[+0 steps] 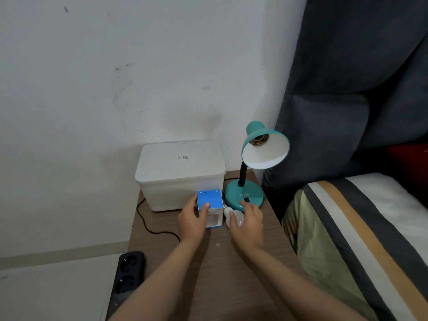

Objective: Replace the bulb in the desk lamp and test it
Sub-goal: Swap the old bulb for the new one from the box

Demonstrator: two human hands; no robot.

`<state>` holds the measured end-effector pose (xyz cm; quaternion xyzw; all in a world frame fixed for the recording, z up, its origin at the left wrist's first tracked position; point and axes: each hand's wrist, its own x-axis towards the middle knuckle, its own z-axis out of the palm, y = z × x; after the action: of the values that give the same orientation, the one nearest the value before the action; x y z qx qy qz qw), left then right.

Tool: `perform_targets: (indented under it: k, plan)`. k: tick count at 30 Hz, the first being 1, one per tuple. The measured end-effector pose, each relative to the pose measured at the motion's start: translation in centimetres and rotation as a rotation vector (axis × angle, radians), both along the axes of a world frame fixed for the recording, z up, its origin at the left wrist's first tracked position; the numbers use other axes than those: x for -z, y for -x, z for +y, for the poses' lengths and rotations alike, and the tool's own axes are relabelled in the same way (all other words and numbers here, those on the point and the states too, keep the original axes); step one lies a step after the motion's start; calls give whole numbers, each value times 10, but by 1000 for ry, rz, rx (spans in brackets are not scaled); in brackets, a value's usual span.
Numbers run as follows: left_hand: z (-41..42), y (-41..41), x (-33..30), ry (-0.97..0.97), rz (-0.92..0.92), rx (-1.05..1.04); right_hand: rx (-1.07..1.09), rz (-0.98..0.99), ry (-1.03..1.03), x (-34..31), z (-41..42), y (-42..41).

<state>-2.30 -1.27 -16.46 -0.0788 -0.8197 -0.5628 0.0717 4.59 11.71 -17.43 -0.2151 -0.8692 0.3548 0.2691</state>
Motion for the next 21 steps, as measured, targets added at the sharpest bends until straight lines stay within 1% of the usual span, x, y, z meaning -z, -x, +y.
perform_targets:
  k: [2,4,8,10,13,17,20,21]
  plan:
    - [0,-1,-3,2,-9,-1,-87,51,11,-11,-5,4]
    - [0,-1,-5,29,-27,-11,-158,47,60,-23,-10,10]
    - [0,-1,-8,59,-33,-12,-240,-123,128,-34,-13,24]
    - [-3,-1,-8,63,-36,13,-242,-176,171,-32,-13,30]
    - [-6,0,-3,48,-50,68,-226,-192,250,-28,-11,34]
    - [-7,0,2,-57,-74,95,-216,-161,316,-27,-10,32]
    - [-7,0,4,-102,-70,122,-228,-128,334,-26,-11,31]
    - [-7,1,5,-112,-71,129,-237,-115,369,-26,-12,30]
